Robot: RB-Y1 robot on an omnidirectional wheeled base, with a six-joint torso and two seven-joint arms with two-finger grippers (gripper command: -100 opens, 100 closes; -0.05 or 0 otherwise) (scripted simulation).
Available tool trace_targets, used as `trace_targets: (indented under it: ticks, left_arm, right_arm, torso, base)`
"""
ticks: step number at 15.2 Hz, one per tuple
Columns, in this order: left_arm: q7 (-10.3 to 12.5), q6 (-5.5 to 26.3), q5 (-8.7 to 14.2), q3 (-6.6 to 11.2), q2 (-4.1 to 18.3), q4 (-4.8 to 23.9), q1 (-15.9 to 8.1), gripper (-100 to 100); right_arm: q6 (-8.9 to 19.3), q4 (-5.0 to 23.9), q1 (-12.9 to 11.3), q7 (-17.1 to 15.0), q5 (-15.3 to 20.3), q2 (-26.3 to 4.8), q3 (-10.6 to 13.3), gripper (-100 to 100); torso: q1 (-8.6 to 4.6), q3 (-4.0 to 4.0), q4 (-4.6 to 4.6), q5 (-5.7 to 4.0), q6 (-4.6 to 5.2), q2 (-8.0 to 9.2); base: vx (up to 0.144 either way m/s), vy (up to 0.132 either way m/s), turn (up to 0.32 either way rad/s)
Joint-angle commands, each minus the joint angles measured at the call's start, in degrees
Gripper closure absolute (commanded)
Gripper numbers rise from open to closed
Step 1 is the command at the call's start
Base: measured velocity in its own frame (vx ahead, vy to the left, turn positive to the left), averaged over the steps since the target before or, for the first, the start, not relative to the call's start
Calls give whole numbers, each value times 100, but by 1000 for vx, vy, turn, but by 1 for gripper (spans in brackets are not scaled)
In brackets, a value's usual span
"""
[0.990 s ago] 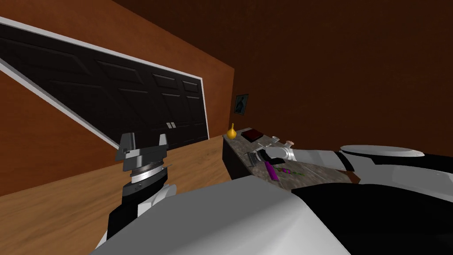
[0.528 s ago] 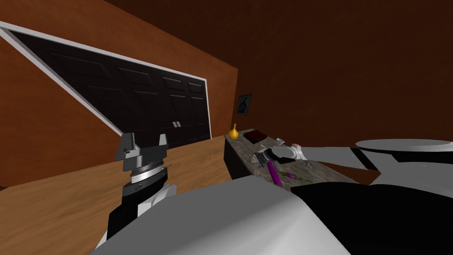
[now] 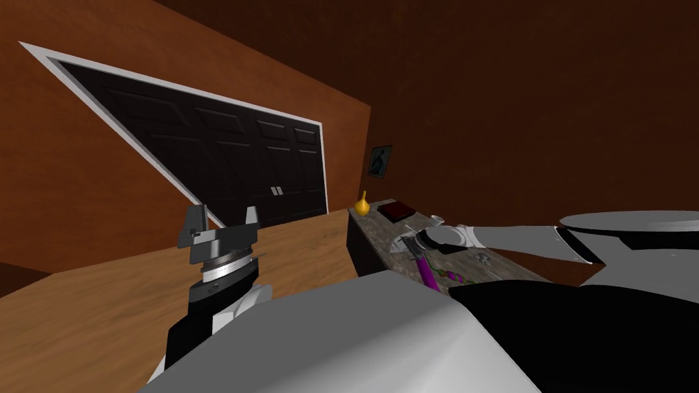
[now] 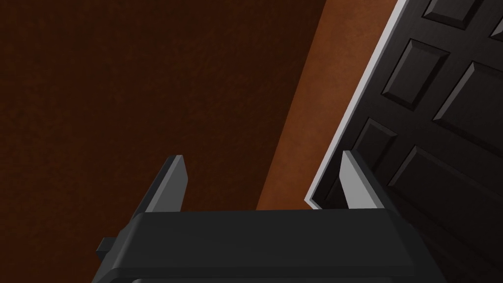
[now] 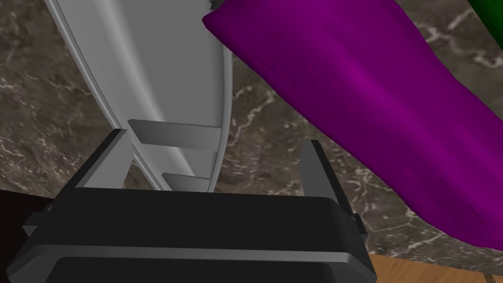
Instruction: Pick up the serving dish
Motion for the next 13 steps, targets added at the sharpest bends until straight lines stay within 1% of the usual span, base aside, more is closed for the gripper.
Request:
trace_targets:
  ticks: [1,3,4,5,9,10,12,13]
  left_arm:
    - [0,0,0,0,0,0,0,0]
    - [0,0,0,0,0,0,0,0]
    - [0,0,0,0,0,0,0,0]
    - [0,0,0,0,0,0,0,0]
    - [0,0,0,0,0,0,0,0]
    - [0,0,0,0,0,0,0,0]
    - [0,0,0,0,0,0,0,0]
    - [0,0,0,0,0,0,0,0]
  right_arm:
    - [75,188,90,42,36,173,-15,-100]
    - [137,347,173,84,55,316,-29,-100]
    - [76,280,116,60,42,255,-26,-100]
    - [91,301,126,69,45,273,-26,100]
    - [95,300,123,65,41,267,-29,100]
    - [44,108,49,21,27,101,-8,100]
    - [-3,-11,-13,-11,13,-6,2,100]
    - [36,79,36,46,-10,63,-9,100]
  torso:
    - [0,0,0,0,0,0]
    - [11,0,0,2,-1,0]
    - [14,0,0,3,0,1]
    - [13,1,1,5,1,1]
    - [1,-4,-4,-3,-4,-5]
    - [0,-6,-5,-2,-5,-7]
    - [-4,-4,-2,5,-1,-7]
    - [-4,-4,-2,7,-2,-6]
  base:
    - [-4,22,41]
    - [-7,37,35]
    - [-5,22,9]
    - [-1,7,-1]
    - [0,0,0]
    - [3,-12,-34]
    - [8,-28,-36]
    - [6,-21,-11]
